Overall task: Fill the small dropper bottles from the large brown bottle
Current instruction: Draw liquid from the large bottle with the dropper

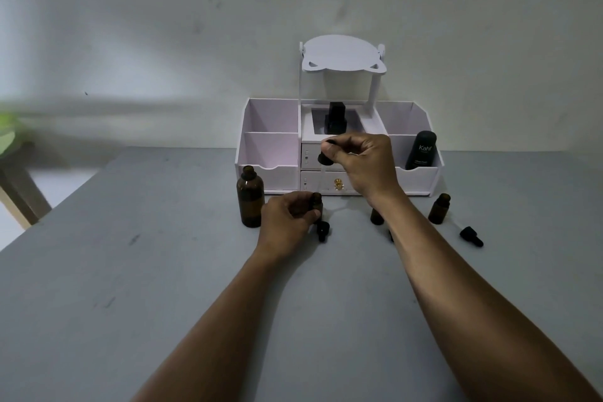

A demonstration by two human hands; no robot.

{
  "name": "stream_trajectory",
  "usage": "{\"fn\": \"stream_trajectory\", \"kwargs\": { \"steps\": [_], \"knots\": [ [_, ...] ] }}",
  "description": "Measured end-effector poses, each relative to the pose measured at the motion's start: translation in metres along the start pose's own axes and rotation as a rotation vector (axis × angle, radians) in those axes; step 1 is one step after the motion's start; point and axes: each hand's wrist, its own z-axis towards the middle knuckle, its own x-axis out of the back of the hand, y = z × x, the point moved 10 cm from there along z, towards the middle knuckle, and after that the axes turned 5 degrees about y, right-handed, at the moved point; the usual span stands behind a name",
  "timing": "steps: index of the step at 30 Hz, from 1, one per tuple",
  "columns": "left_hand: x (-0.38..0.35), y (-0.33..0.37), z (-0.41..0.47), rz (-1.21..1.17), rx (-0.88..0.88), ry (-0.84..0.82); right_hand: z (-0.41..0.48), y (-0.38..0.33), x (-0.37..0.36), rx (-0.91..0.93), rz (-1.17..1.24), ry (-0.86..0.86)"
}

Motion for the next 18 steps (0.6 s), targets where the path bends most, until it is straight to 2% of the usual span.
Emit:
{"fn": "stream_trajectory", "kwargs": {
  "steps": [6, 10, 14, 18],
  "knots": [
    [0.001, 0.003, -0.002, -0.023, 0.004, -0.003, -0.002, -0.003, -0.002, -0.005, 0.050, -0.008],
    [0.011, 0.006, -0.003, -0.018, -0.038, 0.090, 0.000, -0.015, 0.006, 0.014, 0.099, 0.043],
    [0.041, 0.035, -0.020, 0.029, -0.305, 0.285, 0.000, -0.036, 0.014, 0.069, 0.242, 0.126],
    [0.092, 0.070, -0.046, 0.033, -0.579, 0.600, -0.001, -0.053, 0.012, 0.070, 0.384, 0.179]
  ]
}}
